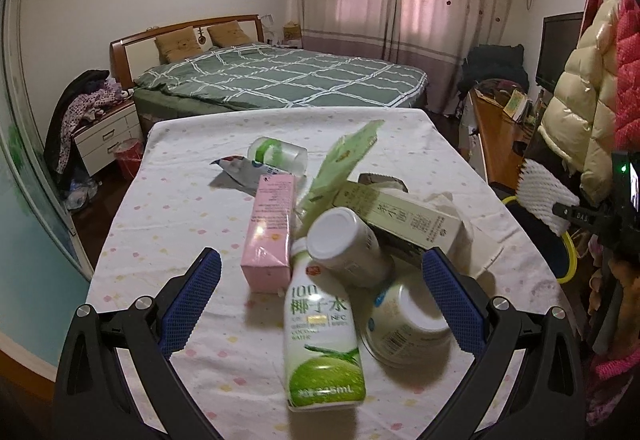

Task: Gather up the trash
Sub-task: 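Carry the tissue to the yellow bin and open the right gripper while the left gripper grasps the coconut-drink bottle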

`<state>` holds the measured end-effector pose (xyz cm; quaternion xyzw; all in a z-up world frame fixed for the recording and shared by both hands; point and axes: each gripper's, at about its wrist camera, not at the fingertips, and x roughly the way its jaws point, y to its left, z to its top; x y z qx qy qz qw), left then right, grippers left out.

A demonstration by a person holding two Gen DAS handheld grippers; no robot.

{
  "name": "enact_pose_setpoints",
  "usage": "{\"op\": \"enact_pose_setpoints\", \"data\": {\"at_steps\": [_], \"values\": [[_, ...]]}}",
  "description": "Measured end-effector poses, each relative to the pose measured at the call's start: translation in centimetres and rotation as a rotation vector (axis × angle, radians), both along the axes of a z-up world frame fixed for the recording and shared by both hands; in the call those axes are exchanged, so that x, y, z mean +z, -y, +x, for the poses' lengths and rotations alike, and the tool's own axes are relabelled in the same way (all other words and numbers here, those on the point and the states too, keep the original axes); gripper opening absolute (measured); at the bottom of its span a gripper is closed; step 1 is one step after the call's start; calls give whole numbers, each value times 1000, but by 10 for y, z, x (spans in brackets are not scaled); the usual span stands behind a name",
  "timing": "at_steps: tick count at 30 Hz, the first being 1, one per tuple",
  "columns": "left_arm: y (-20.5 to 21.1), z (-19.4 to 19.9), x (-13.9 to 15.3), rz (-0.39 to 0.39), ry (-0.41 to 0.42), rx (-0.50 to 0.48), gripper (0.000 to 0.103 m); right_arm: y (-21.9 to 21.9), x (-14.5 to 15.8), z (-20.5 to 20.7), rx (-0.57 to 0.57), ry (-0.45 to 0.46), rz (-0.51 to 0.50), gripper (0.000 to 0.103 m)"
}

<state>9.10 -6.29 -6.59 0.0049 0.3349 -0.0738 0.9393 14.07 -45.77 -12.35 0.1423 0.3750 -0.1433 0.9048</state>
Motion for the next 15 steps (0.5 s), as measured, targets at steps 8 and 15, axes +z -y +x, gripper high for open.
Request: {"op": "enact_pose_setpoints", "data": {"at_steps": [8, 15], "values": [[4, -6, -13, 12, -35, 19, 99, 31, -32, 2, -91, -62, 7, 15], [3, -7, -24, 31, -57, 28, 99, 32, -37, 1, -88, -66, 15, 28]]}}
